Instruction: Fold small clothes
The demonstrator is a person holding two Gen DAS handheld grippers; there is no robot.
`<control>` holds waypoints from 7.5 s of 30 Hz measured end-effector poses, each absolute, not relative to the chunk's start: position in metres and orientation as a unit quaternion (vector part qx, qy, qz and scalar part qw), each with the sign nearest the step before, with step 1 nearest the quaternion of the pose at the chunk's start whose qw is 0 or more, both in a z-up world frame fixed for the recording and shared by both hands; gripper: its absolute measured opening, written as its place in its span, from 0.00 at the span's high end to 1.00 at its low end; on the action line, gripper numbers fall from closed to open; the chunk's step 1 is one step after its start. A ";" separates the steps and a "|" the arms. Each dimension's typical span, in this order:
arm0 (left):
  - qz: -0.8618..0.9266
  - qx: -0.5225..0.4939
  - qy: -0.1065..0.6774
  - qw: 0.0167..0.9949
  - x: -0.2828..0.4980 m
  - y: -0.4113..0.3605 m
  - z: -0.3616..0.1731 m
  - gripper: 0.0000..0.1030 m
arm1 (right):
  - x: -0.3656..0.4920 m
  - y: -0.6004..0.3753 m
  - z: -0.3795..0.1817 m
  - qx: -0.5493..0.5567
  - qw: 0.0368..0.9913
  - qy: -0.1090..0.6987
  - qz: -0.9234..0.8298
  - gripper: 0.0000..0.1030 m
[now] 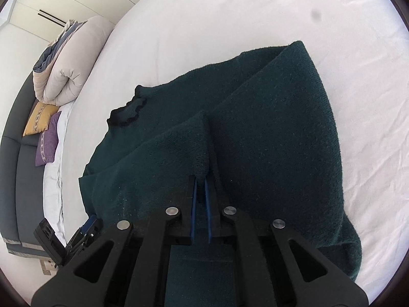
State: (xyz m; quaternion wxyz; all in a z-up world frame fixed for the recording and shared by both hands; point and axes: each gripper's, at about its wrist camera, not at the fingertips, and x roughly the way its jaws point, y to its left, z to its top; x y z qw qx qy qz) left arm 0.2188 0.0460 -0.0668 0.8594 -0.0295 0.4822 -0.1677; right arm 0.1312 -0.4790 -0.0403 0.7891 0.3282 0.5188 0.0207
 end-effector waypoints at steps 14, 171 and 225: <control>-0.175 -0.005 0.486 0.856 0.211 0.049 -0.067 0.43 | 0.106 -0.517 -0.064 0.417 0.764 0.492 0.029 0.95; -0.178 -0.396 0.547 0.716 -0.044 0.196 -0.084 0.28 | -0.269 -0.585 0.018 0.462 0.780 0.405 0.121 0.92; -0.304 -0.520 0.414 0.683 0.000 0.186 -0.022 0.95 | -0.251 -0.573 0.041 0.439 0.806 0.375 0.128 0.92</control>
